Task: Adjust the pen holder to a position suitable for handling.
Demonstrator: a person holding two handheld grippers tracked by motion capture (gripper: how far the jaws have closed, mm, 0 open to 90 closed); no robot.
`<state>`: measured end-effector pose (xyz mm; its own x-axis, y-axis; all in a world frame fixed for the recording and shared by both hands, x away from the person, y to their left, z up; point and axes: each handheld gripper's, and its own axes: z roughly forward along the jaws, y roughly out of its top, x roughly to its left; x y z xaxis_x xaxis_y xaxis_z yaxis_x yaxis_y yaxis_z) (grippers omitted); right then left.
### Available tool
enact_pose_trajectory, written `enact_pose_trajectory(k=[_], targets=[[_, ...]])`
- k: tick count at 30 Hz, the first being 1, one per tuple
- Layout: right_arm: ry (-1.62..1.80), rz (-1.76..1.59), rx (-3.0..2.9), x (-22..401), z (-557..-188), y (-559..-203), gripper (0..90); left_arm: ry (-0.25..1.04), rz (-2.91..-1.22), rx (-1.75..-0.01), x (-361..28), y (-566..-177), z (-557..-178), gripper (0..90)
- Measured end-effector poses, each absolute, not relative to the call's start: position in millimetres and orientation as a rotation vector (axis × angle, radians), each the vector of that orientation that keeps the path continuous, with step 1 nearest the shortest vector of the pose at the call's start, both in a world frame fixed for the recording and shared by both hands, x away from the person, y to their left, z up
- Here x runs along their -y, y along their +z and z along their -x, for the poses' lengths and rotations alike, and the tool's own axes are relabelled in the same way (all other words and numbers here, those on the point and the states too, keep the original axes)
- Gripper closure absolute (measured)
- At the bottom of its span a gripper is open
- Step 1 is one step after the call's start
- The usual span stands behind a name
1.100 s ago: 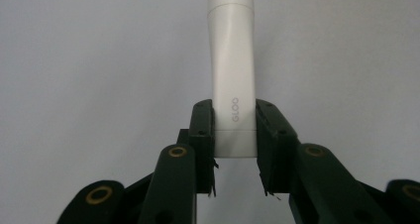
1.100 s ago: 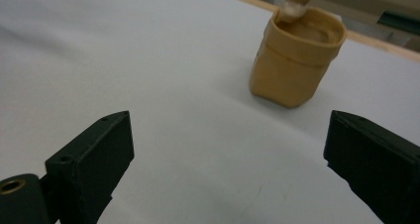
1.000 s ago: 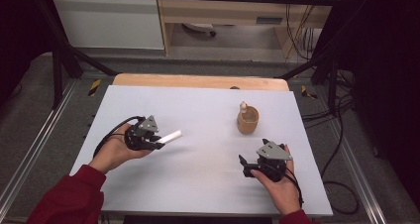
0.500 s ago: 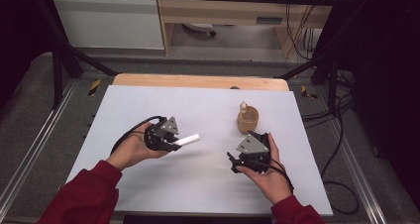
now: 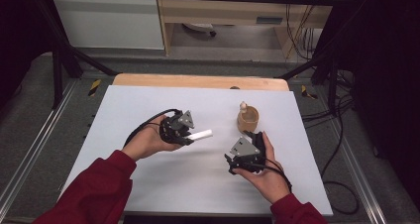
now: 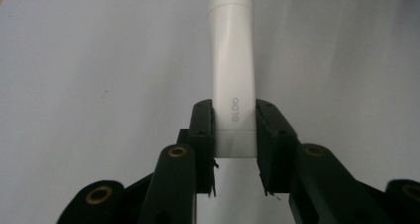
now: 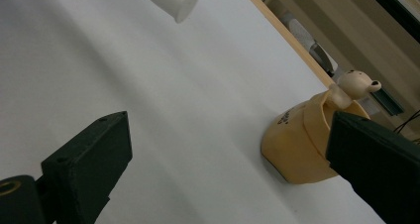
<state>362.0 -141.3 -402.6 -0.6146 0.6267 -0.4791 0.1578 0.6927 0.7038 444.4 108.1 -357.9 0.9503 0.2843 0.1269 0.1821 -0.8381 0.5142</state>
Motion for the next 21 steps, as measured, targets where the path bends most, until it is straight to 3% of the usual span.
enact_pose_trajectory(k=[21], targets=[[0.683, -0.330, -2.105, 112.4, -368.2, -380.2, 9.2, 0.290, -2.560, -0.349, -104.8, -326.8, -456.7, 71.2]])
